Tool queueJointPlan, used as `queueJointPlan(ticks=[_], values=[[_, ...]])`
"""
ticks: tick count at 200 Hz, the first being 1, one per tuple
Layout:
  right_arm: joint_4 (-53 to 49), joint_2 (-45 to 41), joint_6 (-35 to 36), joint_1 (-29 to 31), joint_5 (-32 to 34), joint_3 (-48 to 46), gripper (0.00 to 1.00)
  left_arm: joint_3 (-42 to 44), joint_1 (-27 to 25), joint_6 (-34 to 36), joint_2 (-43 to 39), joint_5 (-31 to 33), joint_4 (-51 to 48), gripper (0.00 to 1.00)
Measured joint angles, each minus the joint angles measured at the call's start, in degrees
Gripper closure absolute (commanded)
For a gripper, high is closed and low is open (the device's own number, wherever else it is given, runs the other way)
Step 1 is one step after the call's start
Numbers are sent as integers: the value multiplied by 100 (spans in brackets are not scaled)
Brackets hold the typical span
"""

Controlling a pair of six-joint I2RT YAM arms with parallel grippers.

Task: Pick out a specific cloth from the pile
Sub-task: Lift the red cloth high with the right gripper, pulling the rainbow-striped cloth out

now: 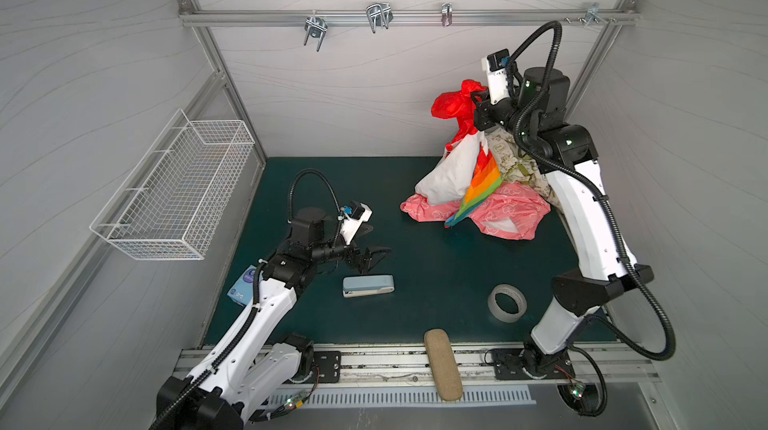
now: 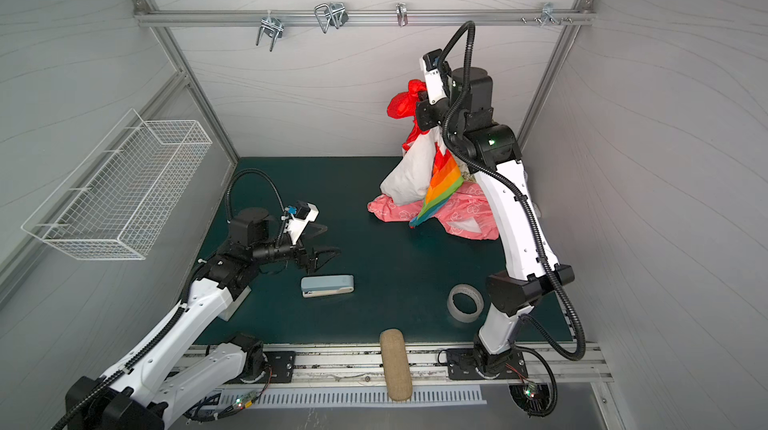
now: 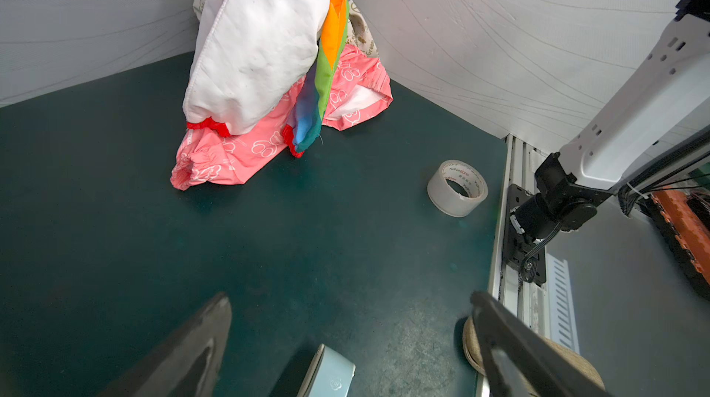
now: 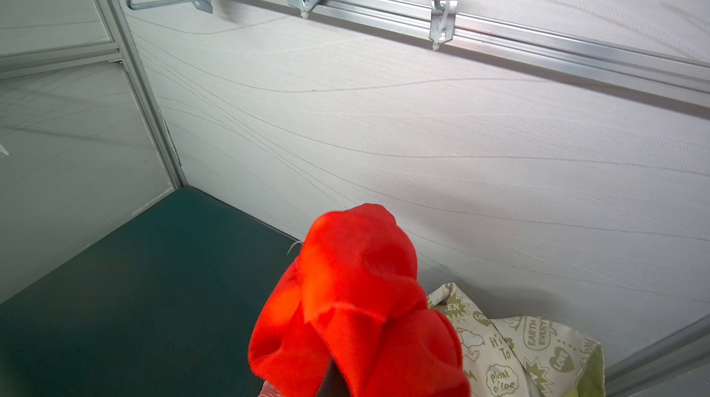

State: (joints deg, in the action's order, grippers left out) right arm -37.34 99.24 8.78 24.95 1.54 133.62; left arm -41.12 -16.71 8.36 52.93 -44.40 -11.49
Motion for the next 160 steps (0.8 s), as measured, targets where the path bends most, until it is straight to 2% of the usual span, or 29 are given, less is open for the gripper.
queueJointPlan(ticks=[36,104,160], values=[[310,7,-188,0,-490,68,100,74,-17,0,-70,50,39,2],[1633,-173,-632,243,-2232,-142,100,140,-24,-48,-175,328,160,2],[2559,-59,-953,332,-2872,-59,100,243,-24,-70,-409,380,297,2]])
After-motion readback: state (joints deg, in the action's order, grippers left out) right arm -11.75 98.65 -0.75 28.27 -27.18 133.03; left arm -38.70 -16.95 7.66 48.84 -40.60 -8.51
